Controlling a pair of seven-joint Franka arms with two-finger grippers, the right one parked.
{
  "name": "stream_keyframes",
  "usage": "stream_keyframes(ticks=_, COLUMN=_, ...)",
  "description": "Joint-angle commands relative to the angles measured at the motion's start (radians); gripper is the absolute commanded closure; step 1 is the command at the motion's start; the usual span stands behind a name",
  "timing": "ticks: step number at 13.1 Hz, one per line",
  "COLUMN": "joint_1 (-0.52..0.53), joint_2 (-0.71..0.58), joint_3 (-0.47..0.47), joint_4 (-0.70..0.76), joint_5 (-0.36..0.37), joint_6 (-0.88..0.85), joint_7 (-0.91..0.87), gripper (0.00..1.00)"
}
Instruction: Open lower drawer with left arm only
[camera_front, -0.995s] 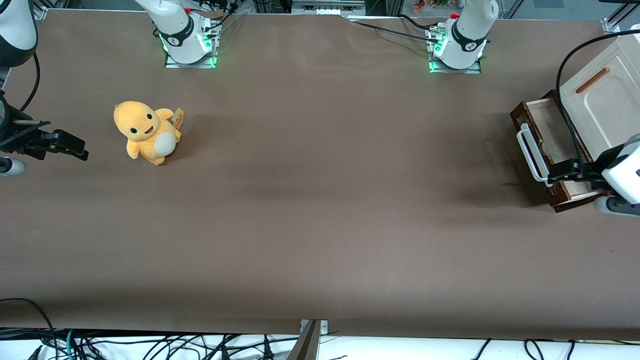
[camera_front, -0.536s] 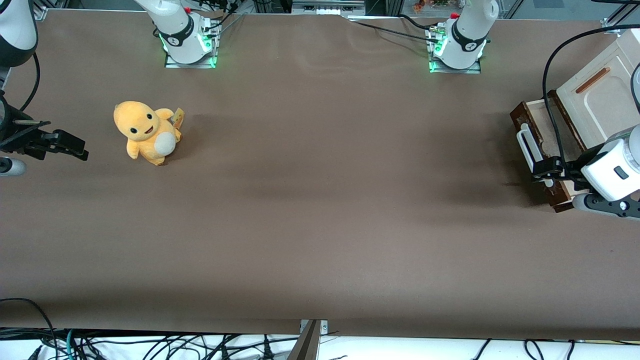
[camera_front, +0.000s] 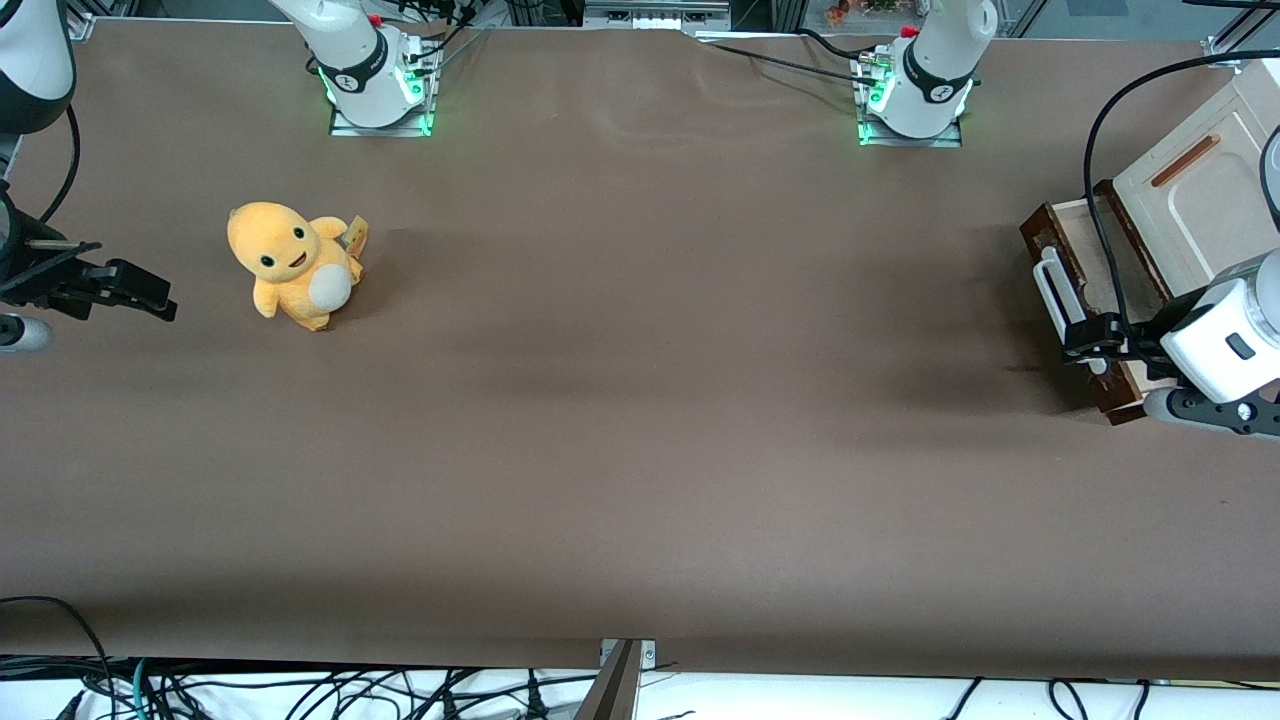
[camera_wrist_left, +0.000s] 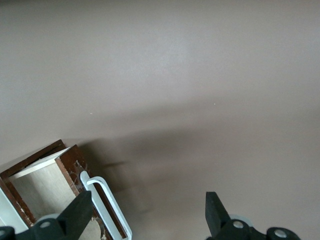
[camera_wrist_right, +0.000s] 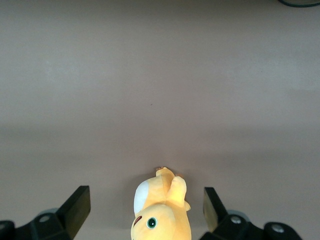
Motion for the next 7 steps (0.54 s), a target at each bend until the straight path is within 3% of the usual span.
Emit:
stream_keyframes(ticks=1, joint_1=0.011, joint_2=-0.015, joint_3=-0.001, joint_4=-0.012, joint_5=-0.001, joint_6=-0.04, joint_7=-0.003, gripper=0.0)
stream_keyframes(ticks=7, joint_1=0.014, joint_2=-0.026, joint_3=0.003, joint_4=-0.012, joint_5=0.004, joint_6=-0.06, joint_7=-0.006, gripper=0.0)
